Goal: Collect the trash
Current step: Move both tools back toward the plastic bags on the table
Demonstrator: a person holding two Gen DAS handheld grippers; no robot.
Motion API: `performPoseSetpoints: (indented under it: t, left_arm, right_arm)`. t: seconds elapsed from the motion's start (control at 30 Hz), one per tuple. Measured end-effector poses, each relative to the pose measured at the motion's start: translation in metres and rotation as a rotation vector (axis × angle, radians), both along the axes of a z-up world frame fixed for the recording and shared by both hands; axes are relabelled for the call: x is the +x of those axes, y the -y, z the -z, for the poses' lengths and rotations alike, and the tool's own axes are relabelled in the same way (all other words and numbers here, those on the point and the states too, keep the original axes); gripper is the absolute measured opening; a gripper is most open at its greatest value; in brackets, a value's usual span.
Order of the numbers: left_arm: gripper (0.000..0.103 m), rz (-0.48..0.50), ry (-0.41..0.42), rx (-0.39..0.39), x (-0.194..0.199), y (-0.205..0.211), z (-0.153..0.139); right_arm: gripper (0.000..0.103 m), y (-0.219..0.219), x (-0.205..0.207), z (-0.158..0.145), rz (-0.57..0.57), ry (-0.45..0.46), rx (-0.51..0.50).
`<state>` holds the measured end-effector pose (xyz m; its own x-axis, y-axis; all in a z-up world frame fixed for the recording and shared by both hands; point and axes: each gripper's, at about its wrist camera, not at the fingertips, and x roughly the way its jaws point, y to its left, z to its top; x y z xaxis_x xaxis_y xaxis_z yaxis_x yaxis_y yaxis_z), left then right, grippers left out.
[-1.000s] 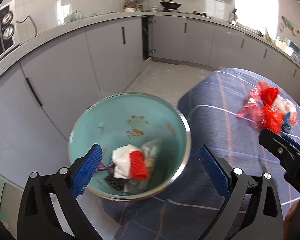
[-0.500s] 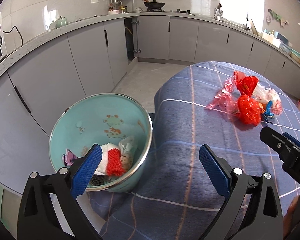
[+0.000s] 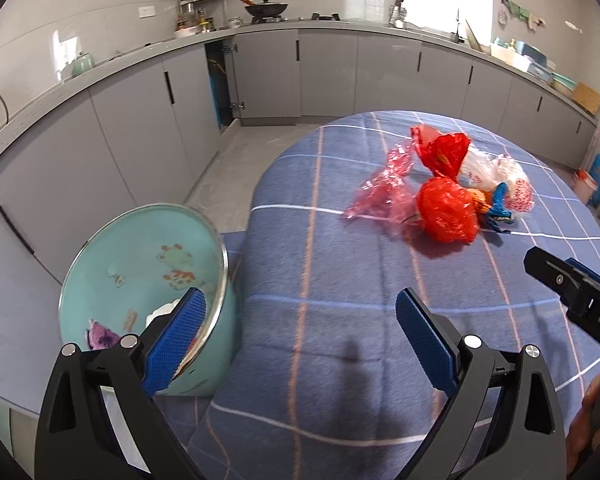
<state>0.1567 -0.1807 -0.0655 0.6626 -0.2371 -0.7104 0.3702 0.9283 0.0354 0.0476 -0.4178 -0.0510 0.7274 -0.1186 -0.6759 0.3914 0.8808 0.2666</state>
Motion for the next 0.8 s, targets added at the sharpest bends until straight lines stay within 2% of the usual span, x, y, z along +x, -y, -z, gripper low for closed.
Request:
performPoseSetpoints:
  t: [0.1,0.17,0.23,0.8]
  left_arm:
    - [0.091,0.017,0.004,0.001,0.003,0.008,-0.002]
    - [0.086,0.032,-0.002,-0.001,0.007,0.015,-0.001]
    - [0.085,0.042,-0.01,-0.004,0.012,0.019,-0.001]
    - [0.084,0.063,-0.012,-0.015,0.065,0.061,-0.005]
  right_arm:
    - [0.08,0.016,0.0,-0.001,0.027,0.002,-0.002]
    - [0.074,0.025,0.001,-0.001,0.036,-0.001,0.0]
    - [0.073,0.035,0.003,-0.001,0.046,-0.004,0.006]
    - [0.073,0.07,0.028,0.0,0.06,-0.027,-0.002]
